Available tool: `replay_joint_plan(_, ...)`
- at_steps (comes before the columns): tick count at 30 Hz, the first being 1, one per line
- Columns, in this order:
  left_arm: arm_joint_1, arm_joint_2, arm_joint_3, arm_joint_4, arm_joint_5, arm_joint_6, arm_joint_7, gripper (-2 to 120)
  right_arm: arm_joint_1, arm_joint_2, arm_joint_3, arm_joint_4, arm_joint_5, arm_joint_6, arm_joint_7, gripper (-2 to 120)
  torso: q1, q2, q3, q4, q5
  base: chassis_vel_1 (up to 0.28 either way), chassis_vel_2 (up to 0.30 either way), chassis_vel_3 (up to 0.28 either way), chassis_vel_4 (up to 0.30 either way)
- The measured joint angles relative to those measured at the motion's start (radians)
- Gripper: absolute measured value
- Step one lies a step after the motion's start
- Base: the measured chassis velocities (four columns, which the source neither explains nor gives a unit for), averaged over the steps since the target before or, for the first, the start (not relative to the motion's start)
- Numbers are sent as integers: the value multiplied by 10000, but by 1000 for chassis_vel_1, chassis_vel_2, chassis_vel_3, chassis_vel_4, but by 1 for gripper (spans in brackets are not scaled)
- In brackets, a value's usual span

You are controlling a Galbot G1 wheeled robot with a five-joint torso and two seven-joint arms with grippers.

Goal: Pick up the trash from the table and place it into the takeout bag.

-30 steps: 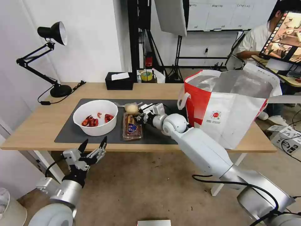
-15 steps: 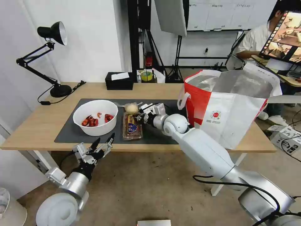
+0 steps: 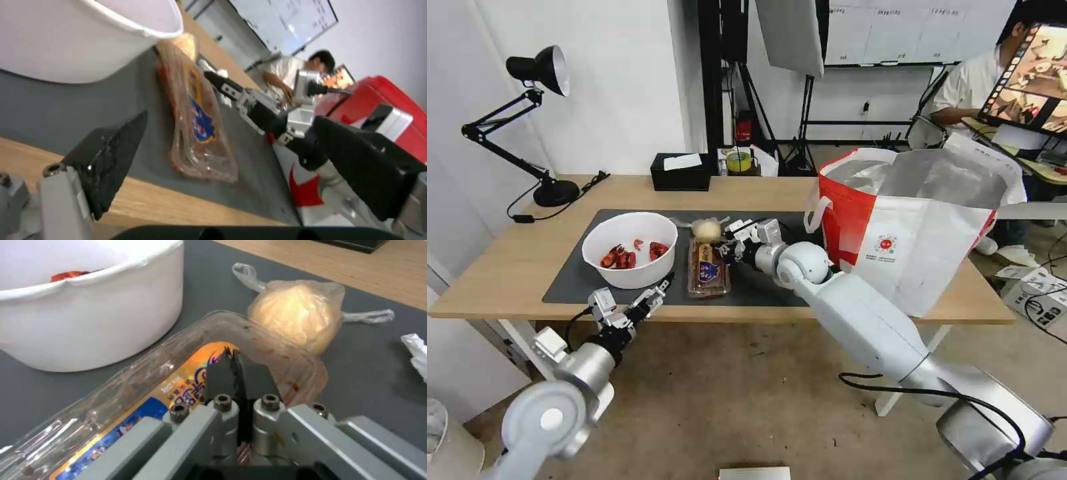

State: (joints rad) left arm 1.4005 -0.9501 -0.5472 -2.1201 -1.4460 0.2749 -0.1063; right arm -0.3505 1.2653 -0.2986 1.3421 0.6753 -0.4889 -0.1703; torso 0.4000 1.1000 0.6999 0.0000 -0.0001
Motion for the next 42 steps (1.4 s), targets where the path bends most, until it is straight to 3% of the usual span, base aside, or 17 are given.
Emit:
replay_joint_plan(12,-617,661,139,712,-488,528,560,100,30,89,-70,-140,-9,54,-23,0,0,0,1,1,0,0,0,0,0)
replay_joint_plan(18,-1154,842,584,1153,-480,653,837,100,-2,86,-40,-162,-13,85,-20,0,0,-1,1,0,0,0,0,0,0)
replay_joint_plan(42,-2542,1027,1769,2162,-398,969,893,100,-163,-15,80,-72,-35,152,4,0,-1,-1,1,0,1,0,0,0,0)
